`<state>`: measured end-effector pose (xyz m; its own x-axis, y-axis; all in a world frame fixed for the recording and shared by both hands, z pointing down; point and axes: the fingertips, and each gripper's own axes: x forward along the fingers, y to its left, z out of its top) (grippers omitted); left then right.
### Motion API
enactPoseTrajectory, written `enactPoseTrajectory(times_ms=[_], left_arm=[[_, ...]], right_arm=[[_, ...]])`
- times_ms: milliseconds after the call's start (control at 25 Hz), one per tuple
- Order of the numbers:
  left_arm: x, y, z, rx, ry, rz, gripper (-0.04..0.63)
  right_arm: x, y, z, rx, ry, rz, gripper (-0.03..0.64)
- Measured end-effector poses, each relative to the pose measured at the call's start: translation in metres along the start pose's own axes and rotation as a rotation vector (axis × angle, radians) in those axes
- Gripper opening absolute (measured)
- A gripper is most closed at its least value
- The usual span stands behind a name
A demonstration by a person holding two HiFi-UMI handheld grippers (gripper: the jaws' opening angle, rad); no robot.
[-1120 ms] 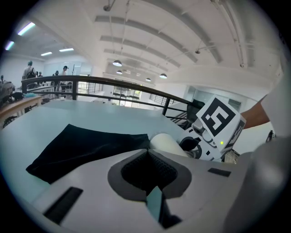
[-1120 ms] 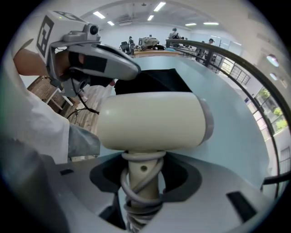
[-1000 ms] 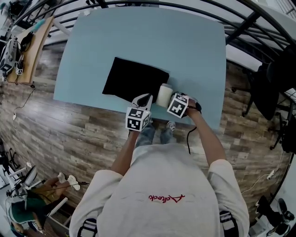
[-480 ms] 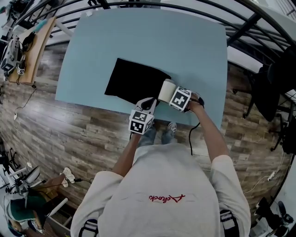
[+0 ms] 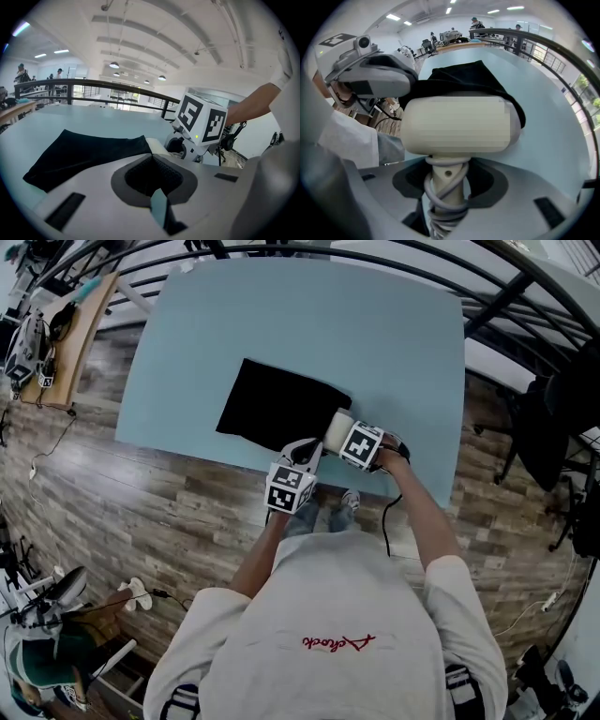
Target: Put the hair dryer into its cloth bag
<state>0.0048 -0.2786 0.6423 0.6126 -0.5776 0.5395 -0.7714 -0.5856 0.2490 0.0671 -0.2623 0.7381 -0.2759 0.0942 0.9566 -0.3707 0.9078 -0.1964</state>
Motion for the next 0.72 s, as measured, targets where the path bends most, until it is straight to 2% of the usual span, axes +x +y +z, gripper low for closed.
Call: enactPoseTrajectory(times_ms=[720], left_arm=[[-0.007, -0.01, 0.007, -0.007, -0.026, -0.02, 0.012]], right_arm=[[0.014, -0.012, 0.04, -0.067, 0.038, 0.004, 0.229]])
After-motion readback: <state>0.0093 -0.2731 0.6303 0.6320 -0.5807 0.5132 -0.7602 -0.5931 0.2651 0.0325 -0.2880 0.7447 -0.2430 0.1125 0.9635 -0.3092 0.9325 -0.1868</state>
